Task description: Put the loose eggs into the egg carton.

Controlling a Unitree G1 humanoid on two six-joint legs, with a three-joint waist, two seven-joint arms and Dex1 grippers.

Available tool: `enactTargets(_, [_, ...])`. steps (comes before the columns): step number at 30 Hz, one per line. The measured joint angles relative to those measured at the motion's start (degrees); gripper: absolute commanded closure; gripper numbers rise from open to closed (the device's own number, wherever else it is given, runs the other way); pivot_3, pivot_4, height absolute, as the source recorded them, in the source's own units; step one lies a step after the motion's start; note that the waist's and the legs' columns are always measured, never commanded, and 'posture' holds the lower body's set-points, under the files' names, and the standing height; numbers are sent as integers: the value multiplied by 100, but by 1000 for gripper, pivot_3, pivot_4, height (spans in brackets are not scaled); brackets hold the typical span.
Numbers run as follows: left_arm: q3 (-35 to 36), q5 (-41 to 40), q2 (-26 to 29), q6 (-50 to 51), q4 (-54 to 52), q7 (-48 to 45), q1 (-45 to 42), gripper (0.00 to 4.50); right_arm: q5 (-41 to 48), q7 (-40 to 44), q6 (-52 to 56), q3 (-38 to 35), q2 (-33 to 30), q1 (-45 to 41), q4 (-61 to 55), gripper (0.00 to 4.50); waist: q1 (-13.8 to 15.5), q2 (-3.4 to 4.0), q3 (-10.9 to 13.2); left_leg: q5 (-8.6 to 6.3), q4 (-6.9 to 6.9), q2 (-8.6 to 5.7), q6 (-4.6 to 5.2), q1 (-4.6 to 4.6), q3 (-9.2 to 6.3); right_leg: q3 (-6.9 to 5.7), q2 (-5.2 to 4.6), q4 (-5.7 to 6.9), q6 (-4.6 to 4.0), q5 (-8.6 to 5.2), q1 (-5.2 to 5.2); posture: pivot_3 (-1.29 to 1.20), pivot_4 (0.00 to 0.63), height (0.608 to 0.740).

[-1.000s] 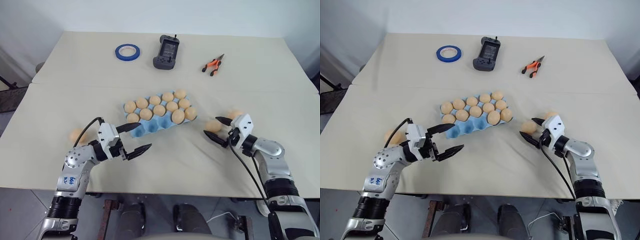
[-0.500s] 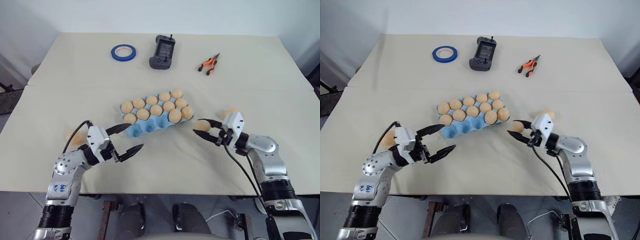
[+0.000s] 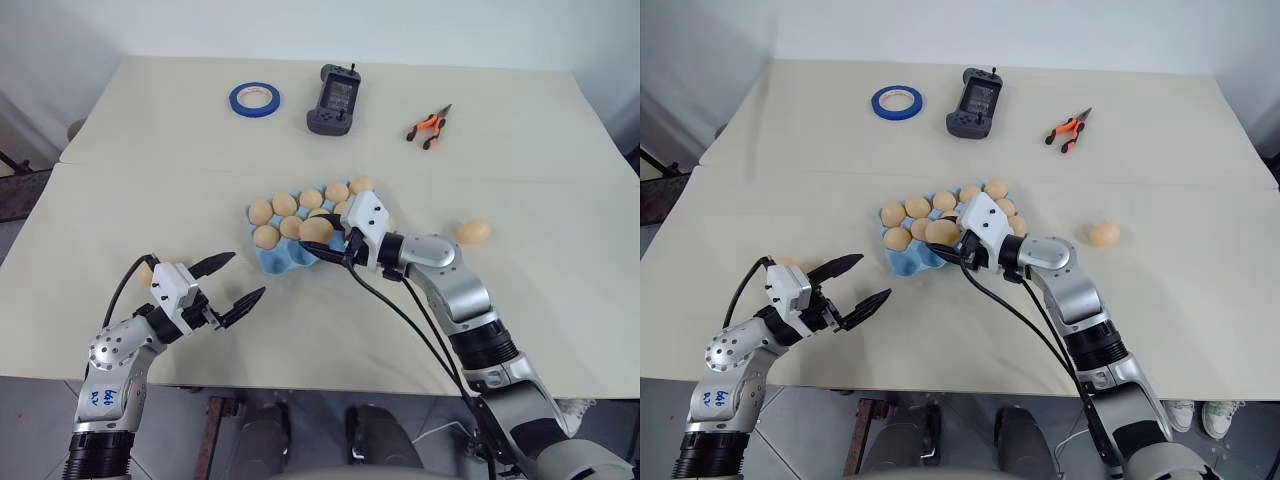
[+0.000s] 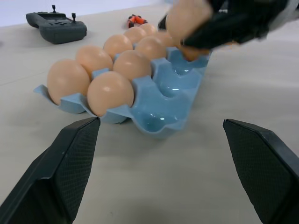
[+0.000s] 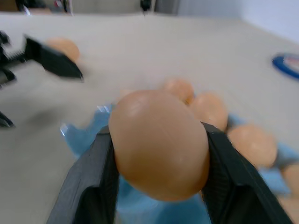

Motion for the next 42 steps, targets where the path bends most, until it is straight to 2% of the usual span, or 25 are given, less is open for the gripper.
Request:
enactTargets(3, [-5, -11, -3, 4, -88, 13, -5, 0, 7, 20, 6, -58, -87, 4, -36, 74, -6, 0, 0, 0, 2, 1, 0, 0, 3, -8, 0, 13, 1, 0, -7, 0, 150, 740])
enactTargets(4, [-11, -14, -7, 12, -89, 14, -7, 0, 17, 34, 8, -82, -167, 26, -90, 27, -8, 0, 0, -1, 2, 1, 1, 0, 4, -9, 1, 13, 1, 0, -6, 0, 150, 740])
enactTargets(8, [-52, -26, -7, 40, -83, -6, -89, 0, 185, 139, 115, -294, -442, 237, -526, 27, -3, 0, 0, -5, 3, 2, 8, 0, 3, -11, 2, 10, 1, 0, -4, 0, 150, 740])
enactTargets(11, [-176, -45, -18, 73, -70, -62, -274, 0, 586, 364, 128, -607, -747, 730, -1234, 27, 26, 0, 0, -9, 7, 2, 18, 1, -4, -18, 2, 8, 1, 0, 6, 0, 150, 740])
enactTargets(14, [-371, -50, -78, 118, -2, -195, -563, 0, 1001, 409, 95, -1216, -1010, 1416, -1826, 27, 46, -3, -1, -11, 10, 0, 26, 4, -5, -19, 1, -8, 2, 1, 18, 0, 150, 740])
enactTargets(16, [-634, -49, -174, 163, 71, -368, -830, 0, 1077, 263, -126, -1859, -1147, 2181, -1963, 27, 118, -4, -2, -11, 10, -1, 29, 4, -8, -24, 2, -37, 3, 1, 28, 0, 150, 740])
enactTargets(22, [-1010, 3, -389, 159, 566, -609, -1417, 0, 989, -521, -952, -3264, -1188, 3422, -1445, 27, 124, -1, -1, 8, 11, -1, 26, 22, 15, -4, 12, -19, 3, 2, 25, 0, 150, 740])
enactTargets(27, [-1107, 9, -403, 138, 730, -841, -1583, 0, 807, -873, -1514, -3551, -1173, 3874, -746, 27, 63, -2, -1, 22, 8, -3, 26, 55, 27, 16, 11, 12, -2, 5, 37, 0, 150, 740])
enactTargets(32, [-1113, 7, -403, 139, 754, -989, -1619, 0, 719, -992, -1654, -3509, -1181, 3656, -284, 27, -46, -2, 0, 33, -2, 0, 19, 107, 31, 22, 12, 12, -16, 14, 80, 0, 150, 740])
enactTargets(37, [-1103, 5, -406, 163, 763, -1002, -1606, 0, 557, -972, -1569, -3139, -1340, 2610, 387, 27, -57, -1, 0, 48, -7, 3, 12, 113, 23, 16, 12, 12, -23, 22, 85, 0, 150, 740])
enactTargets(42, [-1082, -3, -402, 187, 668, -991, -1507, 0, 224, -907, -1611, -2707, -1472, 1338, 1774, 27, -10, 0, 0, 48, -10, 3, 13, 98, 23, 14, 12, 4, -22, 22, 73, 0, 150, 740])
